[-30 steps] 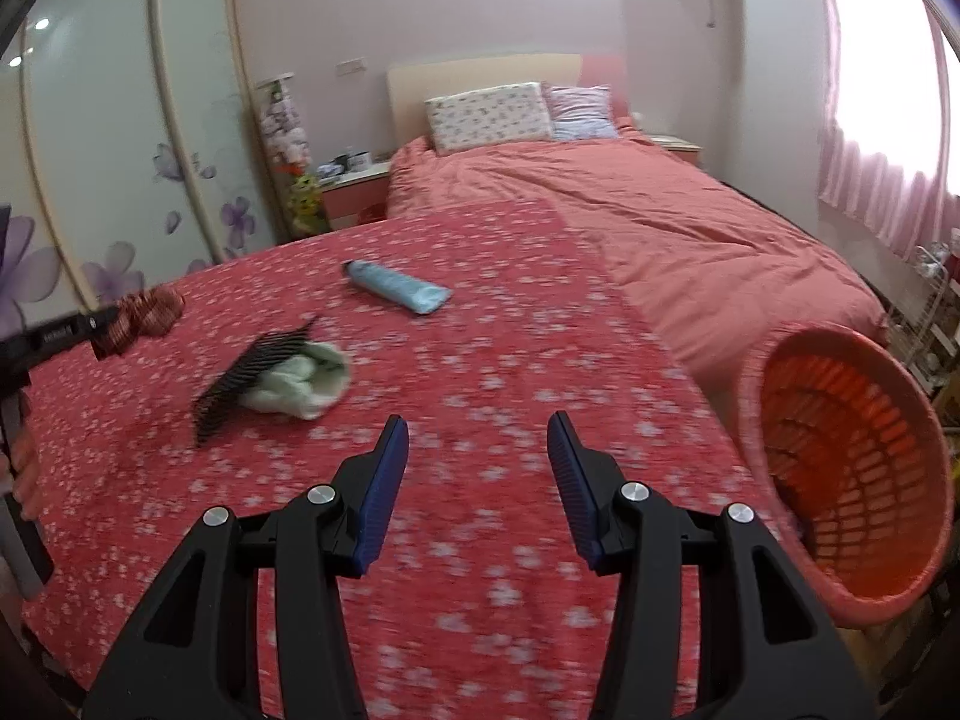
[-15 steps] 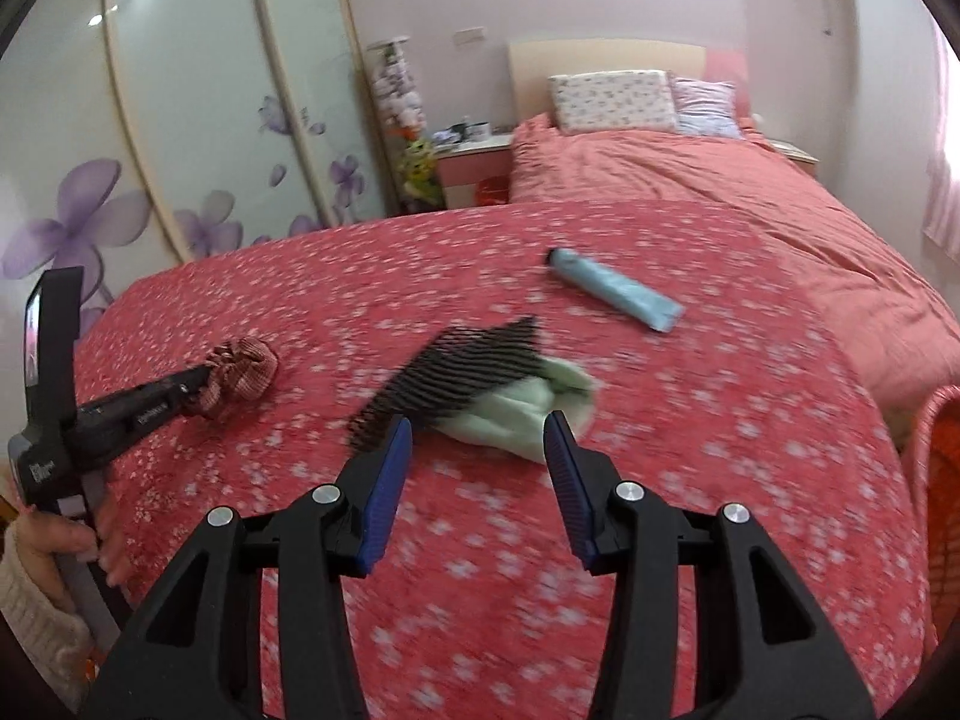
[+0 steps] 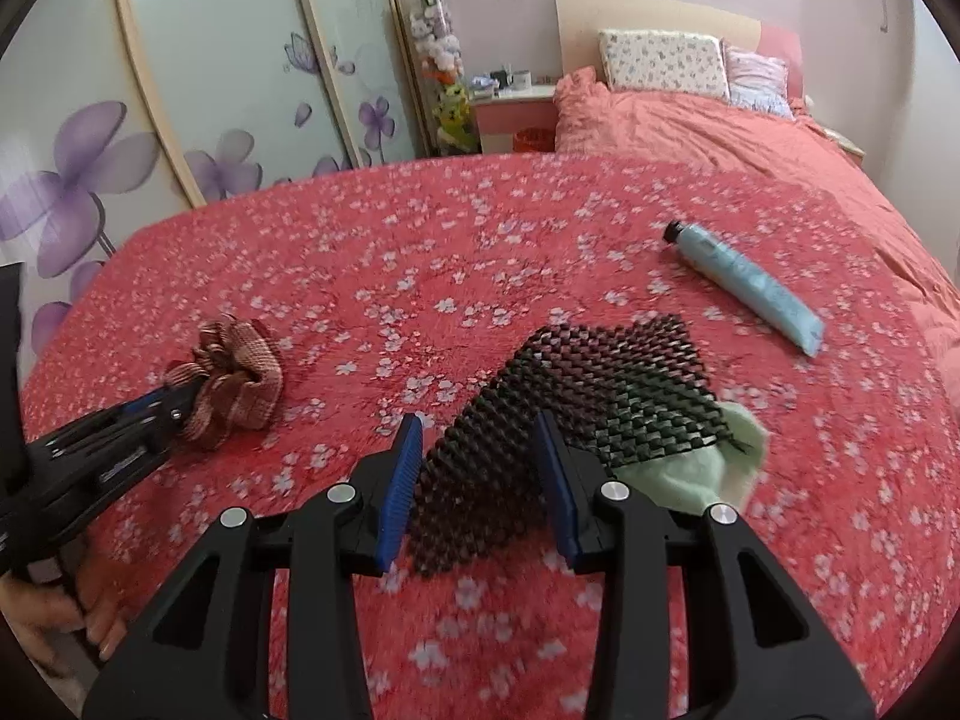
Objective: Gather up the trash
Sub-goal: 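Grasp the black mesh pad with the right tool while the left tool holds the plaid cloth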
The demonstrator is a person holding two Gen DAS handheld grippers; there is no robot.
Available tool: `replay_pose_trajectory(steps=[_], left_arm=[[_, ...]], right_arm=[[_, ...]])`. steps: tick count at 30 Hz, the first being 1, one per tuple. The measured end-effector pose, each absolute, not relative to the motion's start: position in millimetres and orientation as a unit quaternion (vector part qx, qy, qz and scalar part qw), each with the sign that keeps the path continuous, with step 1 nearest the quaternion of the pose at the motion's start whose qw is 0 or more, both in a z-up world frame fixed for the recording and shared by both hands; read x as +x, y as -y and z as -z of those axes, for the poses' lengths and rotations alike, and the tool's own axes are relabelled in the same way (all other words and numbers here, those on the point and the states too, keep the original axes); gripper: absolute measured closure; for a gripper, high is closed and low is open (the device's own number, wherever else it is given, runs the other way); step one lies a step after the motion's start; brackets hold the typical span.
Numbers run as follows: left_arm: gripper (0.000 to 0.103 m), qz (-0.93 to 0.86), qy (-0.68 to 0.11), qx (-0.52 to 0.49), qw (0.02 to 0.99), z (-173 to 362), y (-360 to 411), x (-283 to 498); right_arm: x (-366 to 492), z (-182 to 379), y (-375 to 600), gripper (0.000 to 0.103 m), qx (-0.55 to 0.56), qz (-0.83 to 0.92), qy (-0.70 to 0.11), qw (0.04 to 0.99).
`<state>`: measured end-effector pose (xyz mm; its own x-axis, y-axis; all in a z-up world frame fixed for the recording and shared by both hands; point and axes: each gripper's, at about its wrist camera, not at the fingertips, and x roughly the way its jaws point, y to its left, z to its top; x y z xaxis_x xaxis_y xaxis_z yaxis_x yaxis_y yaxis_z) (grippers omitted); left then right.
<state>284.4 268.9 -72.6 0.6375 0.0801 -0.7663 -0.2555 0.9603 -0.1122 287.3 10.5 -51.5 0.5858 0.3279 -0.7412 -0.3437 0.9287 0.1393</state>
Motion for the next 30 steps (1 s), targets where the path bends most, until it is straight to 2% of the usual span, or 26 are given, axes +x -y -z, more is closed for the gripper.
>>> replay_pose_trajectory(steps=[4,6,8,10,23,30], left_arm=[[0.076,-0.093,-0.416,-0.107,0.898,73.1,-269.5,284.7],[0.076,-0.093,-0.416,-0.106,0.898,73.0,-269.8,284.7],[0.076,-0.094,-0.416,-0.105,0.898,73.1,-269.8,284.9],[0.075,-0.095,-0.417,-0.104,0.898,73.2,-269.5,286.3],[0.075,-0.099,-0.419,-0.097,0.898,73.4,-267.1,288.9],[0.074,-0.107,-0.421,-0.082,0.897,73.4,-262.5,293.4]], right_arm=[[285.8,57.1,-15.9,0.066,-0.039,-0.183,-0.416,0.89],[284.9,57.7,-15.8,0.075,-0.055,-0.176,-0.413,0.892],[284.7,57.0,-12.7,0.092,-0.051,-0.175,-0.413,0.892],[284.9,55.7,-9.1,0.096,-0.042,-0.178,-0.415,0.891],[250.7,-13.4,44.8,0.097,0.03,-0.194,-0.319,0.927],[240.7,-17.9,87.0,0.097,0.051,-0.161,-0.306,0.937]])
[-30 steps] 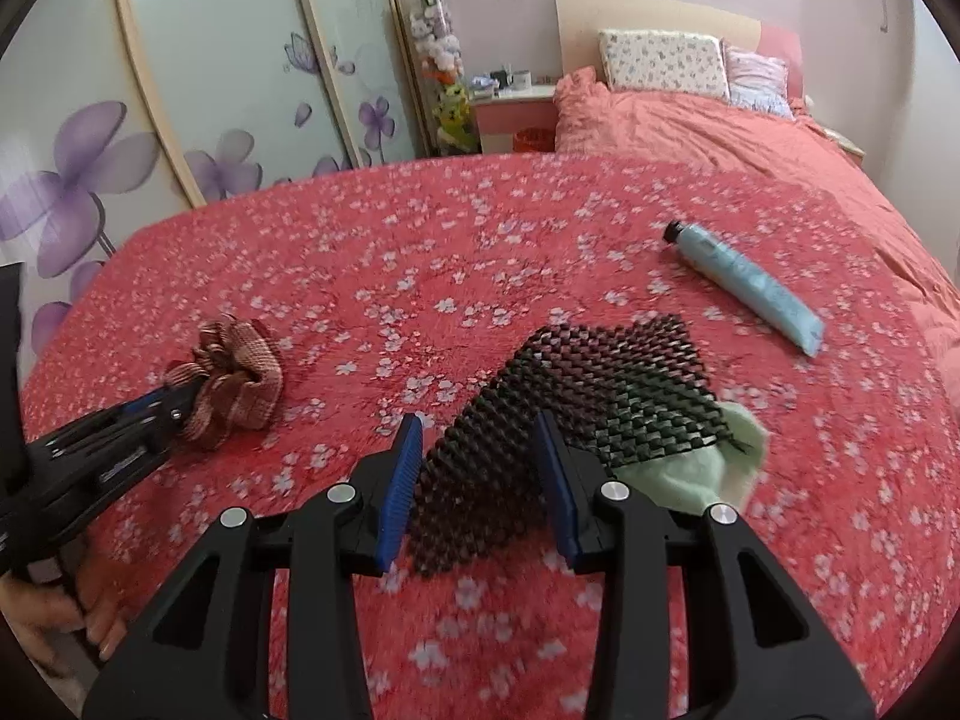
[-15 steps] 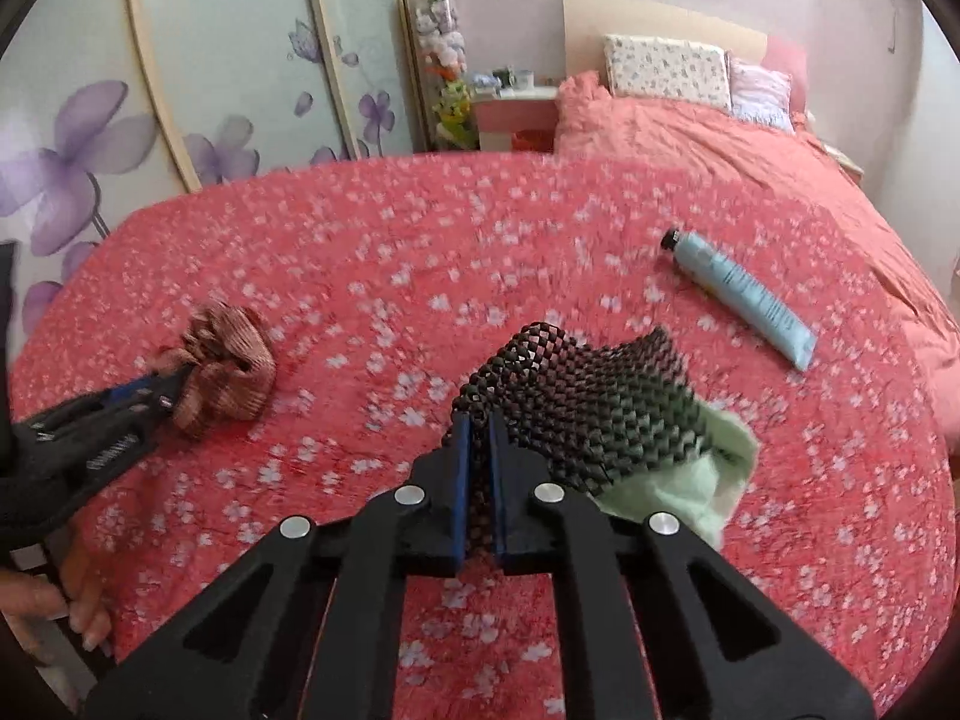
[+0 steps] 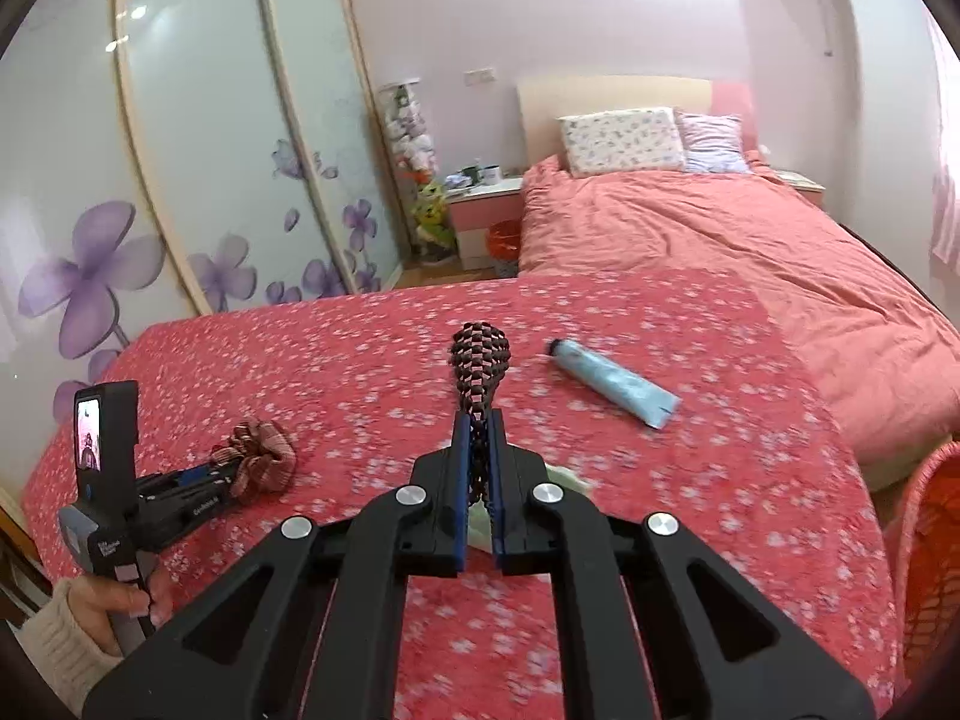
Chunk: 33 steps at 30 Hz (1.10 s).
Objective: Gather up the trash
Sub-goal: 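Grasp the black mesh pad with the right tool while the left tool holds the plaid cloth, then carry the plaid cloth and mesh pad to the orange basket and release both inside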
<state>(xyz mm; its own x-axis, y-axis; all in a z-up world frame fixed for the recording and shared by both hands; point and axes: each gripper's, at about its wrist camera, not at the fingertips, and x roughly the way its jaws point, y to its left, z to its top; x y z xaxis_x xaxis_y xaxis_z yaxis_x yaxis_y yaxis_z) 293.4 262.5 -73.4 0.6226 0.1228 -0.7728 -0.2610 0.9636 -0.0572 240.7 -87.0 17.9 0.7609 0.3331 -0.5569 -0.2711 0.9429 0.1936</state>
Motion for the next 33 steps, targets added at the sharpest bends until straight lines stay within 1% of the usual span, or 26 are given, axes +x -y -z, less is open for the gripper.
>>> replay_pose_trajectory(steps=[5,8,13,23,33], left_arm=[[0.076,-0.108,-0.42,-0.08,0.898,72.6,-261.7,292.0],[0.079,-0.108,-0.416,-0.073,0.9,70.8,-257.9,290.8],[0.087,-0.096,-0.402,-0.068,0.908,64.3,-251.7,287.0],[0.089,-0.068,-0.36,-0.048,0.929,27.1,-227.5,273.0],[0.089,-0.013,-0.319,-0.031,0.947,-26.7,-162.3,251.9]], right_arm=[[229.9,-11.8,111.0,0.097,0.061,-0.141,-0.304,0.94],[225.2,-10.3,126.7,0.097,0.073,-0.13,-0.303,0.941],[219.1,-12.8,148.2,0.097,0.082,-0.111,-0.295,0.945],[200.0,-18.0,170.9,0.097,0.089,-0.091,-0.279,0.952],[171.7,-40.3,204.2,0.097,0.104,-0.07,-0.239,0.963]])
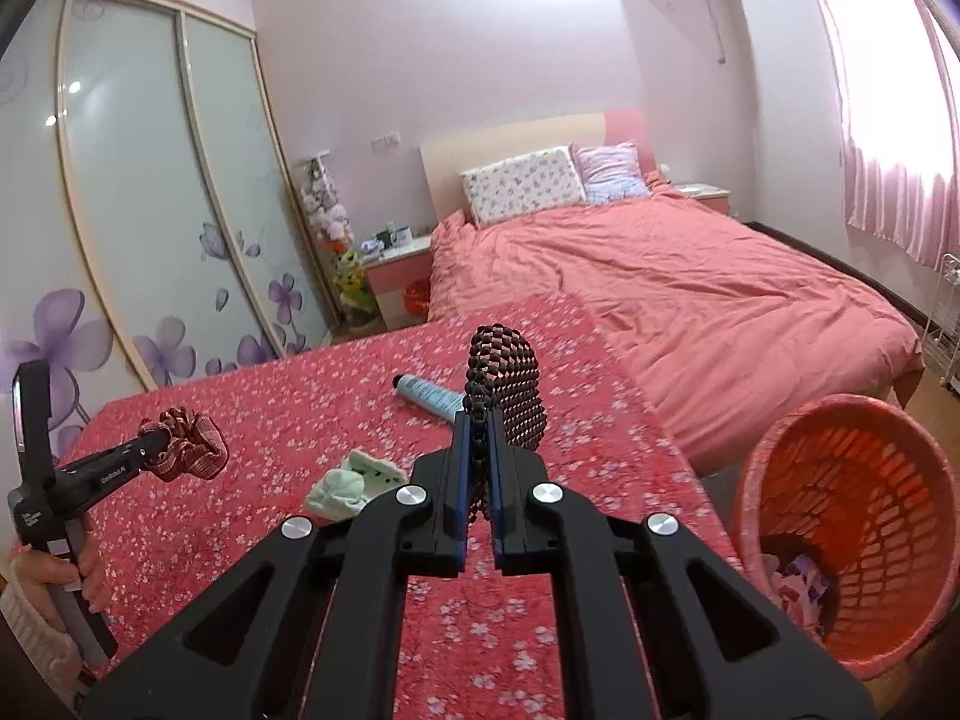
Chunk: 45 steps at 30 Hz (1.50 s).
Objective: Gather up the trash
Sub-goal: 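Carry the plaid cloth and mesh pad to the orange basket and release both inside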
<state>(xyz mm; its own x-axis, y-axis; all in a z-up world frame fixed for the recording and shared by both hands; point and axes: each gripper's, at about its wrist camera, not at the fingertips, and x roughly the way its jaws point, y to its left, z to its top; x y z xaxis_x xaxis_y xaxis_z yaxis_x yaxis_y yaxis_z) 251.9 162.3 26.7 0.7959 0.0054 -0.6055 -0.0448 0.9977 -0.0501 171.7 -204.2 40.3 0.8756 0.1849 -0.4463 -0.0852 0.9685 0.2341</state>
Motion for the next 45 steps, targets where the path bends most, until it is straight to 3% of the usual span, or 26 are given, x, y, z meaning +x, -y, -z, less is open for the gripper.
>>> replay_pose_trajectory(steps=[18,31,45], left_arm=[[0.088,0.175,-0.273,0.007,0.946,-86.1,36.2,221.2],[0.088,0.274,-0.294,0.02,0.915,-61.9,153.9,220.6],[0.088,0.323,-0.325,0.038,0.888,-24.6,232.6,225.8]], right_arm=[[111.7,-72.9,303.8,0.097,0.13,0.031,-0.159,0.978],[99.4,-60.9,364.2,0.097,0.159,0.084,-0.146,0.973],[101.9,-33.2,406.7,0.097,0.194,0.104,-0.16,0.962]])
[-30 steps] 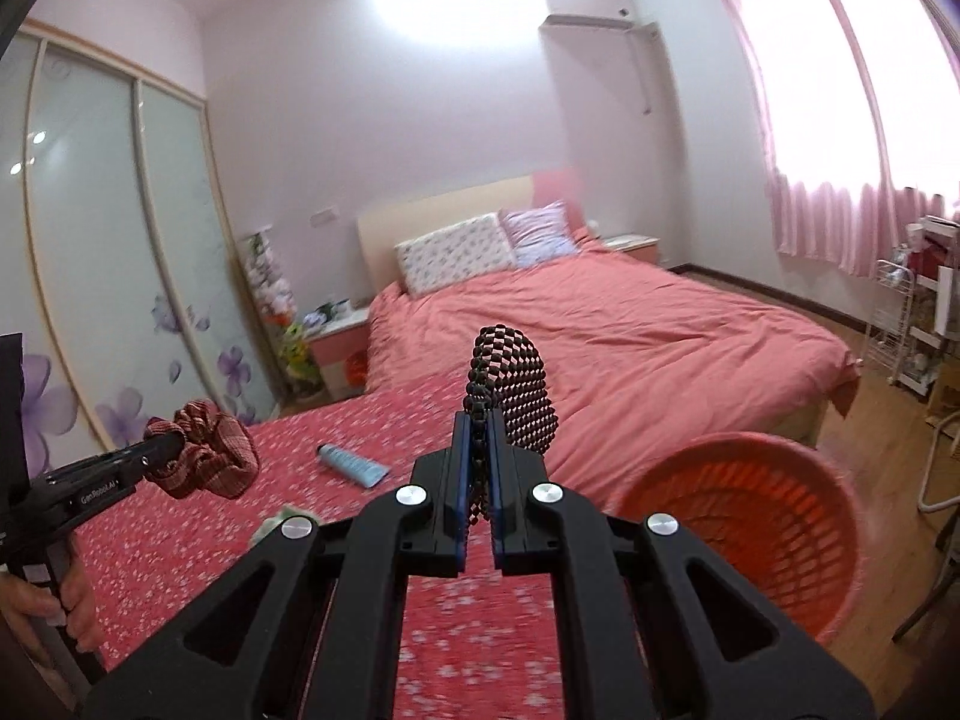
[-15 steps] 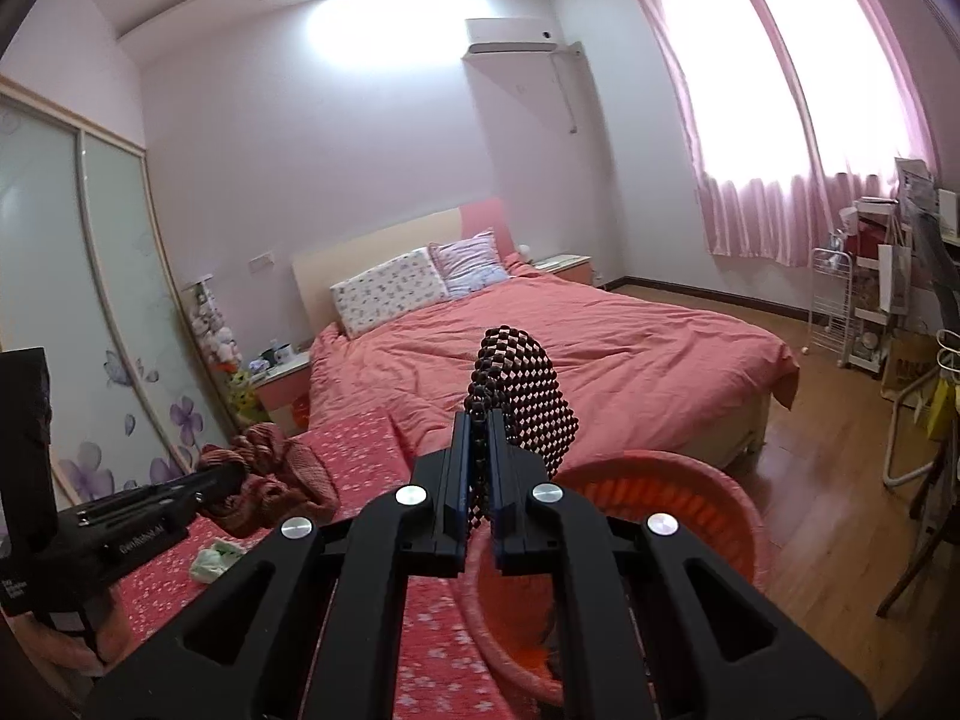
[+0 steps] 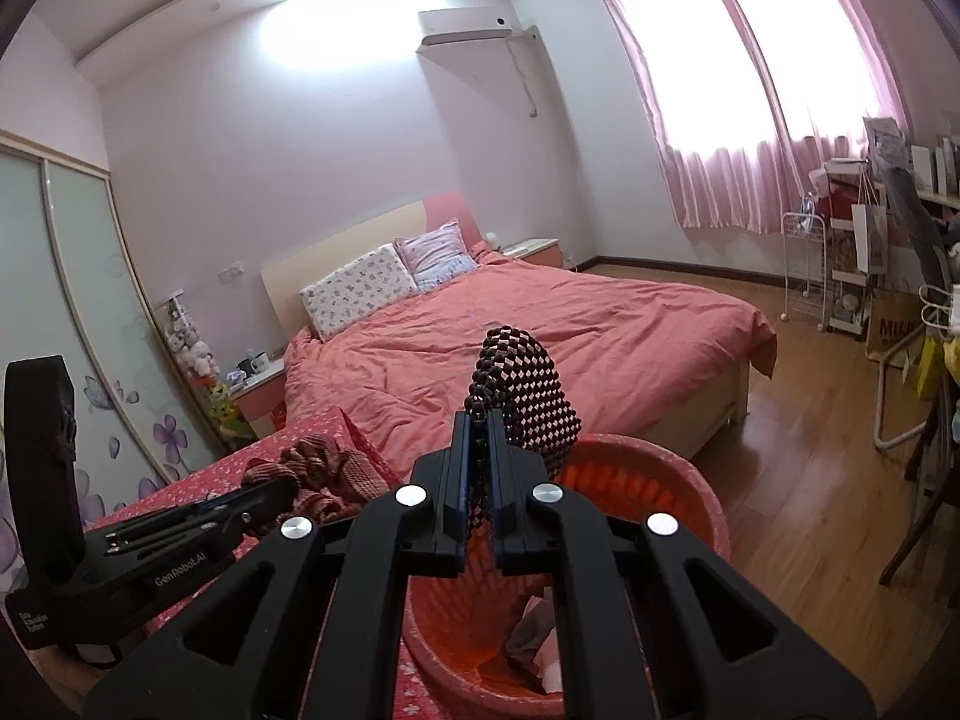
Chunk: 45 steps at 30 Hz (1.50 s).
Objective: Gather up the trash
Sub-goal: 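Carry the plaid cloth and mesh pad to the orange basket and release both inside, then move both open tools back over the remaining items on the bed, then grasp the pale green sock with the left tool and lift it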
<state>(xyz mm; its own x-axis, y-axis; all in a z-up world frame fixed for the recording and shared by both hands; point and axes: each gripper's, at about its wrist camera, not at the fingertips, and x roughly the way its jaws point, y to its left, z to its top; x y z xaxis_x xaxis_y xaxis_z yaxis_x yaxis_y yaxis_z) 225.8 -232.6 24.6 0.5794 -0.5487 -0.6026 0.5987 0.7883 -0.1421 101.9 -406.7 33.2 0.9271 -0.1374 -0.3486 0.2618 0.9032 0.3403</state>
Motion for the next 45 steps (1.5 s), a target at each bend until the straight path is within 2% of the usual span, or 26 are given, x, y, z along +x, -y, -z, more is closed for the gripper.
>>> replay_pose_trajectory(steps=[8,10,12,14,17,21,28,34,45], left_arm=[[0.081,0.331,-0.347,0.05,0.876,-0.9,259.1,232.2],[0.07,0.327,-0.355,0.053,0.874,6.8,262.8,234.3],[0.063,0.322,-0.361,0.054,0.874,13.2,262.7,237.3],[0.057,0.312,-0.365,0.057,0.875,18.4,259.2,240.1],[0.052,0.293,-0.369,0.058,0.88,22.2,247.3,244.0],[0.039,0.26,-0.36,0.065,0.894,22.4,221.9,247.4],[0.026,0.18,-0.35,0.082,0.916,24.4,156.5,254.9],[0.024,0.096,-0.36,0.074,0.925,32.3,82.5,276.4],[0.026,-0.008,-0.386,0.038,0.922,55.2,-9.7,306.2]], right_arm=[[109.7,-16.6,423.2,0.097,0.231,0.103,-0.188,0.949],[113.1,-9.7,427.4,0.096,0.241,0.105,-0.2,0.944],[113.5,-5.9,427.0,0.092,0.243,0.108,-0.209,0.941],[112.8,-2.3,426.7,0.076,0.246,0.112,-0.218,0.938],[110.1,-1.9,424.0,0.066,0.243,0.12,-0.223,0.936],[109.9,-4.3,418.0,0.059,0.229,0.126,-0.227,0.938],[112.5,-5.4,399.3,0.047,0.206,0.124,-0.237,0.941],[120.4,-3.2,377.6,0.041,0.174,0.114,-0.249,0.946],[129.0,0.9,344.5,0.04,0.149,0.09,-0.275,0.946]])
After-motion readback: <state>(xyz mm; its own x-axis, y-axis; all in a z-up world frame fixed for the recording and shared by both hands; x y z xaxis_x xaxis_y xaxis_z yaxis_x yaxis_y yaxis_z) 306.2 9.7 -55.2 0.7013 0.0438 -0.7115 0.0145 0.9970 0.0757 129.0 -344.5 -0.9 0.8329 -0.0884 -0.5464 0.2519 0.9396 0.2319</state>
